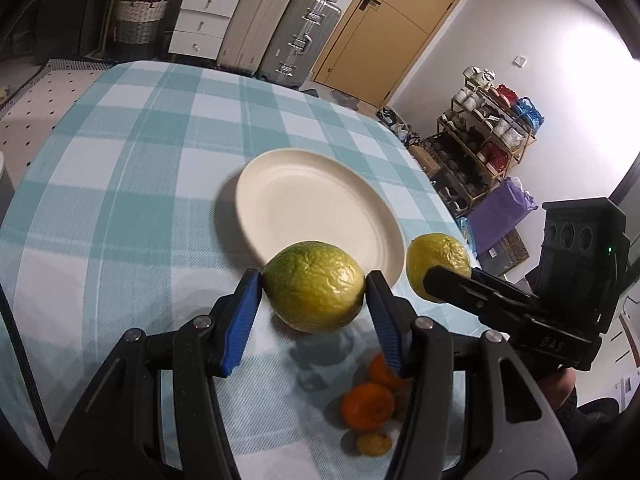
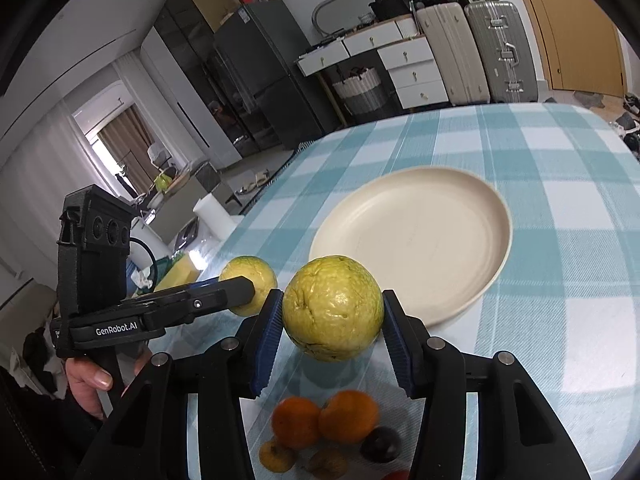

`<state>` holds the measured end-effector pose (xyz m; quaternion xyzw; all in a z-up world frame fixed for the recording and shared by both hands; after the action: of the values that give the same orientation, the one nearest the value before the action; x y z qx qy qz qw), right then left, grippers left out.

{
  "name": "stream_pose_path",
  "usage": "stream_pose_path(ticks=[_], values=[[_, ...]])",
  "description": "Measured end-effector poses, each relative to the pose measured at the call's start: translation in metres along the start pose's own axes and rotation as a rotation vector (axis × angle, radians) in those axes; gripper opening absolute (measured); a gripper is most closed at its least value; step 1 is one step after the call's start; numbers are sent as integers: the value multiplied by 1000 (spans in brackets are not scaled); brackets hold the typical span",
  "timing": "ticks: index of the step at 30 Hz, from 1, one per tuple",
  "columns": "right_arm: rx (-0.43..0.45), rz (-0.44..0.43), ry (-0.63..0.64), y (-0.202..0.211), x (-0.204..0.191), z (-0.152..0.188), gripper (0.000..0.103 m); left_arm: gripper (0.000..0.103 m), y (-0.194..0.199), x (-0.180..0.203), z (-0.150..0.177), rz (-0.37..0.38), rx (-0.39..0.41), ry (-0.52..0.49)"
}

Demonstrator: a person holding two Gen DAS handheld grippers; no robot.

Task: Organize fruits
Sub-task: 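Carry both held citrus fruits up and over the cream plate, then lower the citrus onto the plate and open both tools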

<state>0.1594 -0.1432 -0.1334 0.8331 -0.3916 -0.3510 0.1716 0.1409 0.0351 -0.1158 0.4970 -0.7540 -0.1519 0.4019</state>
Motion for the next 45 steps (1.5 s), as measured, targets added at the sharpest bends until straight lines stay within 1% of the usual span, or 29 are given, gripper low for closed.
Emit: stream_pose_path(ticks=[6,12,18,25,29,34,41,43,45], values=[[25,11,20,5,11,-27,49,51,-16,11,-34,-11,14,-16],[39,30,41,4,24,-59,49,51,-42,16,-73,-4,16,-19],[36,39,48,-10,38,-89,49,51,-73,14,-101,6,-8,-11],[18,76,42,-40,60,-105,49,51,-115,1,-109,13,-65,16],[-15,97,44,-63,73,-104,49,51,-133,-8,-108,13,-89,31],[-61,93,10,-86,89,-97,49,51,-152,-18,-106,40,-121,69],[-97,97,-20,-104,103,-88,49,51,-167,-21,-105,52,-130,91],[-107,89,-25,-108,104,-86,49,51,-166,-21,-106,53,-120,98],[-105,101,-23,-109,105,-85,50,52,-162,-20,-109,68,-103,104]])
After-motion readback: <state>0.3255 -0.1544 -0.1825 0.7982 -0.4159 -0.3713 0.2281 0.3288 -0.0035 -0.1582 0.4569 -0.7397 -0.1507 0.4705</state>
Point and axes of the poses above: each gripper's, at about its wrist camera, not at the fingertips, and y roughly against the way its jaws point, x to its right, z to its underside, the point moved 5 cm from there along -y, roughly the way its jaws point, and after that the axes turned 2 degrees about x, right-handed, at the moved point
